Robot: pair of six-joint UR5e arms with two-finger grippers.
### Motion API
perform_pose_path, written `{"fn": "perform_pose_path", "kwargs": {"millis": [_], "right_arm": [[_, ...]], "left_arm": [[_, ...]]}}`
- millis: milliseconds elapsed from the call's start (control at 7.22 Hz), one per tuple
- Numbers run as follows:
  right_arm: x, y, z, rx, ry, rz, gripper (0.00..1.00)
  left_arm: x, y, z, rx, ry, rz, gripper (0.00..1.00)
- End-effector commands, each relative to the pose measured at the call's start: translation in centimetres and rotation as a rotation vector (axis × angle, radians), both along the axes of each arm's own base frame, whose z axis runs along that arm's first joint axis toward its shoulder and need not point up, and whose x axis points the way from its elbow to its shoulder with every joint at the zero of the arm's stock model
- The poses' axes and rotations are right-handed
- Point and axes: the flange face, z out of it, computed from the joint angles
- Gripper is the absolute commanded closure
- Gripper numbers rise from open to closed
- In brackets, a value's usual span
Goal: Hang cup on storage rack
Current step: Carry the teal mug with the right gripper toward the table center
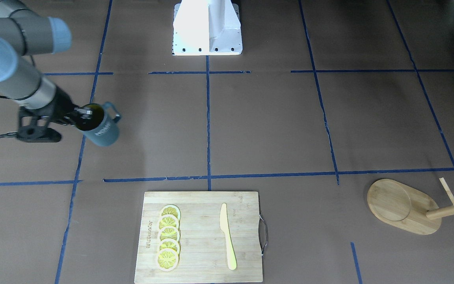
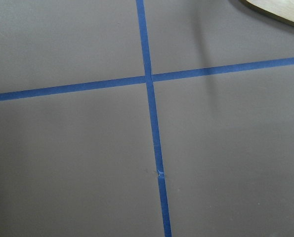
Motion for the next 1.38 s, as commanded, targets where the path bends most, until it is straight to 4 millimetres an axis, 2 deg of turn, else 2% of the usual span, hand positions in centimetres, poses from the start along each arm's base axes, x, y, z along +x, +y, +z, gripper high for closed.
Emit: {"fn": "perform_pose_path", "kwargs": {"millis": [0,138,415,554,692,831,1246], "right_arm": [[-7.0,2.5,-7.8,-0.161,0.02,0.115,1.0],[-10.3,3.9,-10.0,-0.223,0.039,0.196,1.0],[-16.9,4.2,-12.7,-0.298,0.086,0.266,1.0],[-19.9,5.1,-14.0,-0.319,0.102,0.278,1.0],[-21.9,6.9,-13.9,-0.311,0.115,0.28,1.0],[-23.1,7.7,-13.4,-0.294,0.133,0.278,1.0],[-25.2,7.7,-12.5,-0.276,0.109,0.268,1.0]], "left_arm": [[0.0,0.0,-0.3,0.005,0.0,0.0,0.0],[0.0,0.0,-0.3,0.006,0.002,0.0,0.0],[0.0,0.0,-0.3,0.005,0.002,0.0,0.0],[0.0,0.0,-0.3,0.003,0.002,0.0,0.0],[-0.1,0.1,-0.3,0.003,0.002,-0.001,0.0],[0.0,0.1,-0.2,0.002,0.0,0.0,0.0],[-0.1,0.6,-0.5,0.005,0.002,-0.002,0.0]]}}
